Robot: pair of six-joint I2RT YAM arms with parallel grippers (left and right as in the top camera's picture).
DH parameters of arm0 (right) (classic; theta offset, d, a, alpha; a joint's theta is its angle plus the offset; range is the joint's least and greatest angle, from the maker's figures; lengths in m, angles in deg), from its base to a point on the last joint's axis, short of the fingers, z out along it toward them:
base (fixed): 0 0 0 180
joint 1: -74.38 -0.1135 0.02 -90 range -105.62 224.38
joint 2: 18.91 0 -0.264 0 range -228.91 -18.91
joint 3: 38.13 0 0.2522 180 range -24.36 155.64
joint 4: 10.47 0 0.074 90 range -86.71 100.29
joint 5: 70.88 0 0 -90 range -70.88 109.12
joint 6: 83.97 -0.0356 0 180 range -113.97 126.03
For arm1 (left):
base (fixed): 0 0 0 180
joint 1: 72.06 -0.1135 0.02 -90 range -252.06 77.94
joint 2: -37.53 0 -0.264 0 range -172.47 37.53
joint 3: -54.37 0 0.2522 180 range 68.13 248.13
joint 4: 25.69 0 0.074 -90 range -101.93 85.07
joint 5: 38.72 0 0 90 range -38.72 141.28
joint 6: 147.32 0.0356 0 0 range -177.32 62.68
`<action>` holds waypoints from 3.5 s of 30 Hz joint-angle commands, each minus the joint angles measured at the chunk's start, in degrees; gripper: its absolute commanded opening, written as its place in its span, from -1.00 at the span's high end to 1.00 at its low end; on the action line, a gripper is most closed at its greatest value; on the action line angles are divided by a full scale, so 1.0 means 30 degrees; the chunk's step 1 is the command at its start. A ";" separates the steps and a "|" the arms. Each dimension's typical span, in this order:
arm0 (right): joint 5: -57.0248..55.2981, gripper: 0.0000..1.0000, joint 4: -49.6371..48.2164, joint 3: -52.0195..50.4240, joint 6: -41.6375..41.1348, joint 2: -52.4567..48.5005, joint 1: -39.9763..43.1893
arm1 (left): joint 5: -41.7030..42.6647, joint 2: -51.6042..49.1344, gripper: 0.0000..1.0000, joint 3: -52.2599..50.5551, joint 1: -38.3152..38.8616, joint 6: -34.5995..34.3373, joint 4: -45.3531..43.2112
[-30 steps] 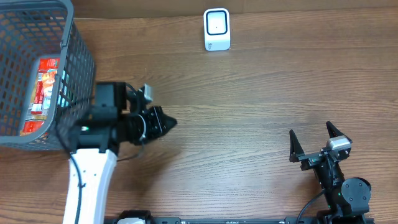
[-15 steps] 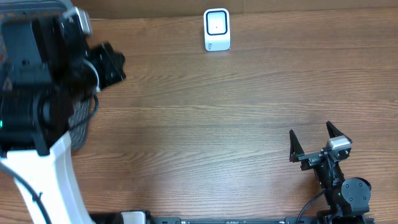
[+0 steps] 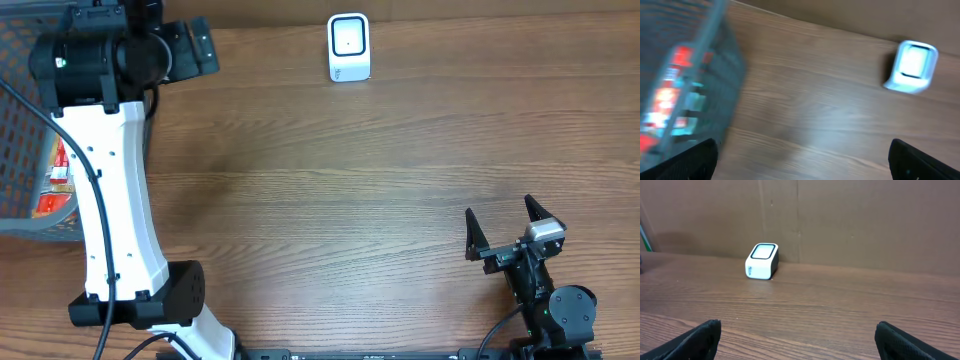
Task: Scan the item barcode
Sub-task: 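Swing the left gripper over to the grey basket, then grasp a bundle of packaged items inside the basket with the left gripper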
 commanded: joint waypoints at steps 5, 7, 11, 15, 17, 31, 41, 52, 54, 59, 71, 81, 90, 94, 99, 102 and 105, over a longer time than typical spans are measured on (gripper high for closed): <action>0.0102 -1.00 -0.0087 -0.0197 0.0022 0.0189 0.0124 | -0.1282 0.0087 -0.98 0.0364 -0.3701 0.0481 -0.1304; 0.0102 -1.00 -0.0087 -0.0197 0.0022 0.0189 0.0124 | -0.1100 0.0087 -1.00 0.0364 -0.4962 -0.0080 -0.1464; 0.0102 -1.00 -0.0087 -0.0197 0.0022 0.0189 0.0124 | -0.0204 0.0080 -0.99 0.0364 -0.7315 -0.0925 -0.1588; 0.0102 -1.00 -0.0087 -0.0197 0.0022 0.0189 0.0124 | 0.1479 0.0080 -0.99 0.0364 -0.9493 -0.0918 -0.1552; 0.0102 -1.00 -0.0087 -0.0197 0.0029 0.0189 0.0124 | 0.1515 0.0051 -1.00 0.0306 -1.0229 -0.0911 -0.1479; 0.0102 -1.00 -0.0087 -0.0197 0.0022 0.0189 0.0124 | 0.1530 -0.1967 -1.00 -0.2295 -1.1081 0.1166 -0.2586; 0.0102 -1.00 -0.0087 -0.0197 0.0022 0.0189 0.0124 | 0.4422 -0.5238 -0.99 -0.2310 -1.1081 0.3643 -0.2754; 0.0102 -1.00 -0.0087 -0.0197 0.0029 0.0189 0.0124 | 0.4568 -0.8663 -1.00 -0.2310 -1.1074 0.4911 -0.2149; 0.0102 -1.00 -0.0087 -0.0197 0.0029 0.0189 0.0124 | 0.4568 -0.9216 -1.00 -0.2317 -1.1074 0.4932 -0.1967; 0.0102 -1.00 -0.0087 -0.0197 0.0029 0.0189 0.0124 | 0.4488 -0.9770 -1.00 -0.2361 -1.1074 0.5056 -0.1734; 0.0102 -1.00 -0.0087 -0.0197 0.0029 0.0189 0.0124 | 0.4495 -0.9967 -1.00 -0.2368 -1.1060 0.5034 -0.1741; 0.0102 -1.00 -0.0087 -0.0197 0.0022 0.0189 0.0124 | 0.4284 -1.0061 -1.00 -0.3942 -1.1067 0.5034 -0.2572; 0.0102 -1.00 -0.0087 -0.0197 0.0022 0.0189 0.0124 | 0.4357 -1.0061 -0.75 -0.5282 -1.1067 0.5034 -0.3898; 0.0102 -1.00 -0.0087 -0.0197 0.0022 0.0189 0.0124 | 0.4335 -1.0061 -0.18 -0.5282 -1.1096 0.5049 -0.3883; 0.0102 -1.00 -0.0087 -0.0197 0.0029 0.0189 0.0124 | 0.3439 -1.0054 0.35 -0.4867 -1.1096 0.5049 -0.3504; 0.0102 -1.00 -0.0087 -0.0197 0.0022 0.0189 0.0124 | 0.3344 -1.0047 0.47 -0.3803 -1.1096 0.5034 -0.2798; 0.0102 -1.00 -0.0087 -0.0197 0.0029 0.0189 0.0124 | 0.3344 -1.0010 0.50 -0.2273 -1.1096 0.4663 -0.1989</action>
